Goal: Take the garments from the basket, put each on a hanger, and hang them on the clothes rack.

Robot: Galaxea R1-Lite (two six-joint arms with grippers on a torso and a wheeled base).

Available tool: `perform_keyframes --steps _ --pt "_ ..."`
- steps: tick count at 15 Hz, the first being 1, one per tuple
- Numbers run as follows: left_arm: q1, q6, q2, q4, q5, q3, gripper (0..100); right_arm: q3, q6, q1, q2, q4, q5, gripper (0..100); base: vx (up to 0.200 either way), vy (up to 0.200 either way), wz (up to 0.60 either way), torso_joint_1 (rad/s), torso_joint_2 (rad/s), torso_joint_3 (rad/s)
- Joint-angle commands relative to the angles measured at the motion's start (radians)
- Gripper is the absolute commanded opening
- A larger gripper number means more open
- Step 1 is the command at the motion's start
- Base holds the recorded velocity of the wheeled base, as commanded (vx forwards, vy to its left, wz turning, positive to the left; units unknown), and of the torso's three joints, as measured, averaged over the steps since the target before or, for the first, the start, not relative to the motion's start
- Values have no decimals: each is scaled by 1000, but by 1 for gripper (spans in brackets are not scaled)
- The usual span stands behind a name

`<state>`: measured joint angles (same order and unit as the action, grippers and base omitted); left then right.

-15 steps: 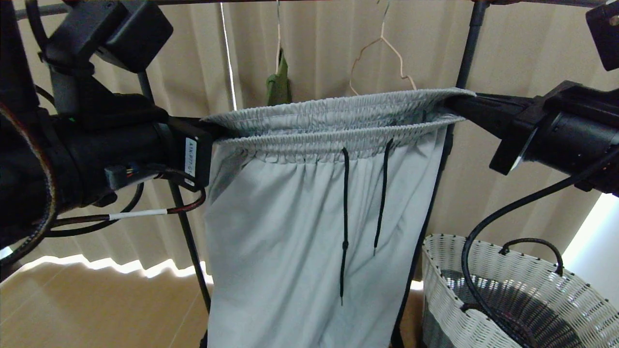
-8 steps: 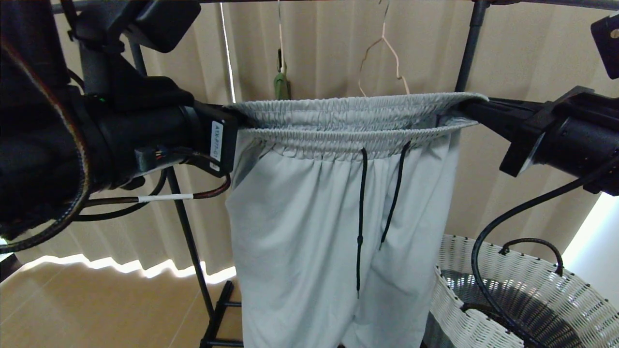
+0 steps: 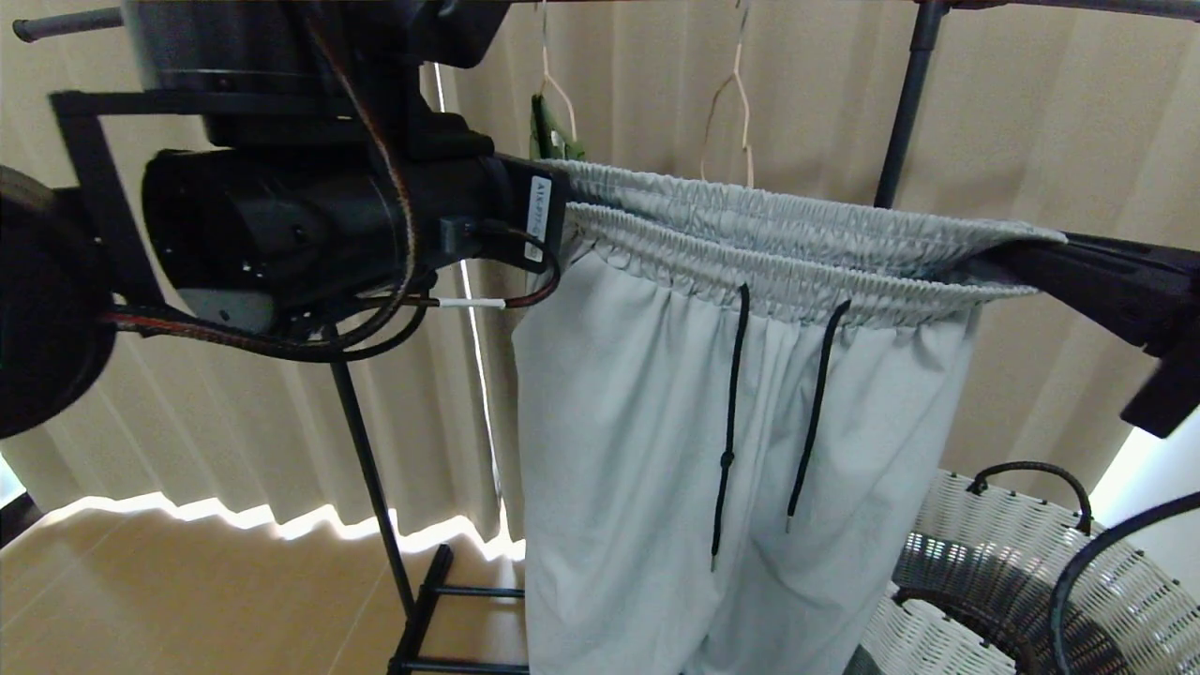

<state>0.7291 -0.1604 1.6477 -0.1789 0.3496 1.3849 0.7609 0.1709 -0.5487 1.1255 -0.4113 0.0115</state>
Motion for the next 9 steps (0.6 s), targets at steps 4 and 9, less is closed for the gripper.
perform_keyframes --steps 4,9 --pt "-1 -1 72 -1 25 29 0 -43 1 -43 -58 3 -1 0 0 0 0 0 0 0" --pt "-14 -2 -9 44 25 -27 0 -26 1 -2 7 -14 -7 0 0 0 0 0 0 0"
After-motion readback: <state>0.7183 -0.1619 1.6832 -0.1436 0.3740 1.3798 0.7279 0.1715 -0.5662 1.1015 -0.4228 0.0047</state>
